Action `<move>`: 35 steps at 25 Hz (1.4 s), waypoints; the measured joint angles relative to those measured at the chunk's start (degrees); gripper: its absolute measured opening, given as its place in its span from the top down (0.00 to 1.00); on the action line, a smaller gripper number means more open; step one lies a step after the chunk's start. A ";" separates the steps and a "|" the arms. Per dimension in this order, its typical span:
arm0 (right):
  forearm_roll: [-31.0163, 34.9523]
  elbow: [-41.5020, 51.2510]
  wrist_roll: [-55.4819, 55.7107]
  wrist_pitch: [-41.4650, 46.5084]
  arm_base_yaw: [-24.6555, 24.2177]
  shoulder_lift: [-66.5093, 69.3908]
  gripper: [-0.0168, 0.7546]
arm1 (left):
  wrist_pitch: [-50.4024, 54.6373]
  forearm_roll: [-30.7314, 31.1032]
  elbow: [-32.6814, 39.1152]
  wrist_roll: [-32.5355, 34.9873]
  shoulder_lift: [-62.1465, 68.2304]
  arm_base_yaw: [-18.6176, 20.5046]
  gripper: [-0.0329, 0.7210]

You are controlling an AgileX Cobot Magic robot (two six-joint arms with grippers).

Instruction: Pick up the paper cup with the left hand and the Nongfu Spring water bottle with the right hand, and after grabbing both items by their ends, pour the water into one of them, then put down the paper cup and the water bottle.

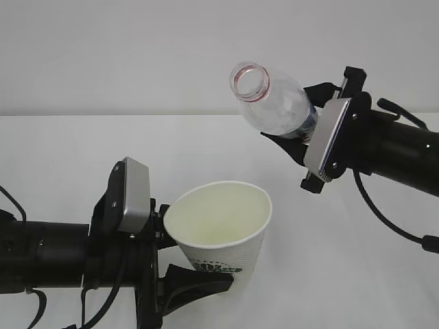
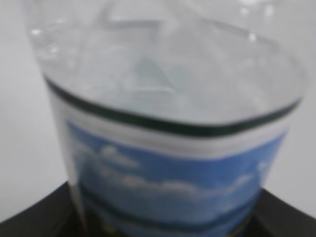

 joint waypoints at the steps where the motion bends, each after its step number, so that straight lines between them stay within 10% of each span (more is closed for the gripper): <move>1: 0.00 0.00 -0.28 0.00 -0.35 0.00 0.40 | 0.00 0.00 0.00 0.00 0.00 0.00 0.31; 35: -8.65 -6.85 -10.78 4.36 -2.92 0.00 0.40 | -0.10 -2.71 0.00 0.00 0.00 0.00 0.31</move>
